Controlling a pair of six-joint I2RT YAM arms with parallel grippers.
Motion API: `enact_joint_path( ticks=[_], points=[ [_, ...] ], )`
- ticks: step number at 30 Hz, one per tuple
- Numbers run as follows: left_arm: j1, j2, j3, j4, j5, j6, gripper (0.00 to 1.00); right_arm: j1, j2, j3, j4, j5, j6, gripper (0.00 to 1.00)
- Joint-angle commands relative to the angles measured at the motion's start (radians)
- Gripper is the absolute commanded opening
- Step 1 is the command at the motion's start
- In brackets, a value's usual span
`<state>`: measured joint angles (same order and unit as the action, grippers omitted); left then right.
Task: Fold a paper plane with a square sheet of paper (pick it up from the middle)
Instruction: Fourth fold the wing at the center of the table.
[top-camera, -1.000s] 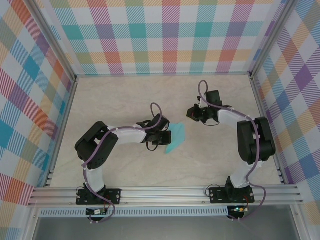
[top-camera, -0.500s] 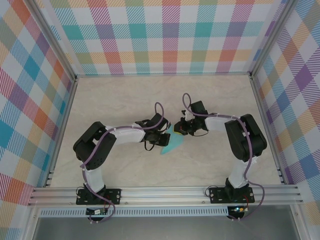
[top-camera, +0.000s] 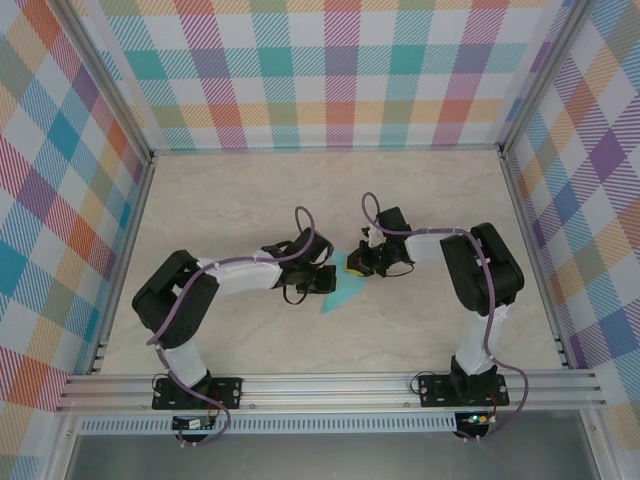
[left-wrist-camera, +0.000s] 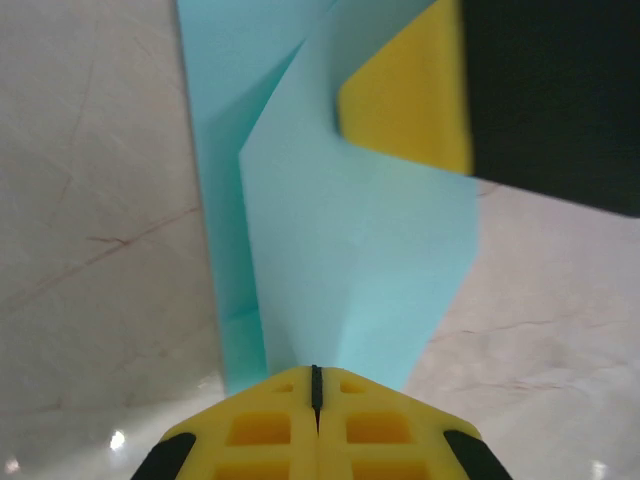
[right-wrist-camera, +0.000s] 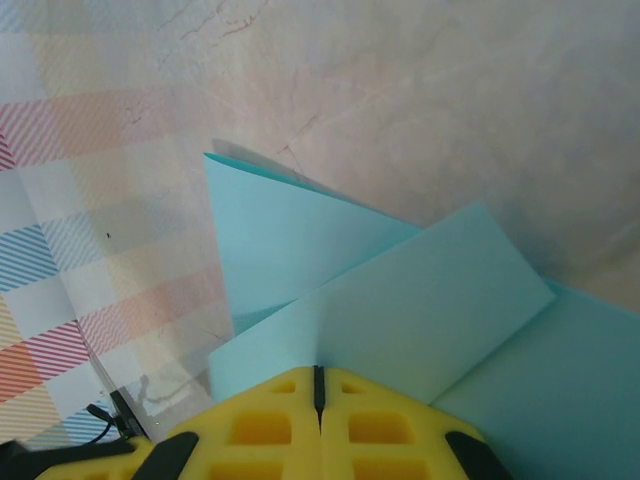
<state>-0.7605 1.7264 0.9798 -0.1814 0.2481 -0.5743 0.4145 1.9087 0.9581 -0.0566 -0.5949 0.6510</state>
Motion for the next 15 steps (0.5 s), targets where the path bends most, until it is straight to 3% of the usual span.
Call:
enact_joint_path(
  ticks=[1,6,15],
  points=[
    [0.002,-0.082,-0.04,0.068,0.036,-0.163,0.08,0.007,0.05,-0.024,-0.046,0.08,0.008,0.0],
    [-0.023,-0.102,-0.118,0.15,0.059,-0.279,0.09,0.008,0.065,-0.019,-0.051,0.077,0.012,0.0],
    [-0.058,-0.05,-0.108,0.171,0.071,-0.297,0.09,0.008,0.082,-0.016,-0.063,0.081,0.01,0.0]
  ],
)
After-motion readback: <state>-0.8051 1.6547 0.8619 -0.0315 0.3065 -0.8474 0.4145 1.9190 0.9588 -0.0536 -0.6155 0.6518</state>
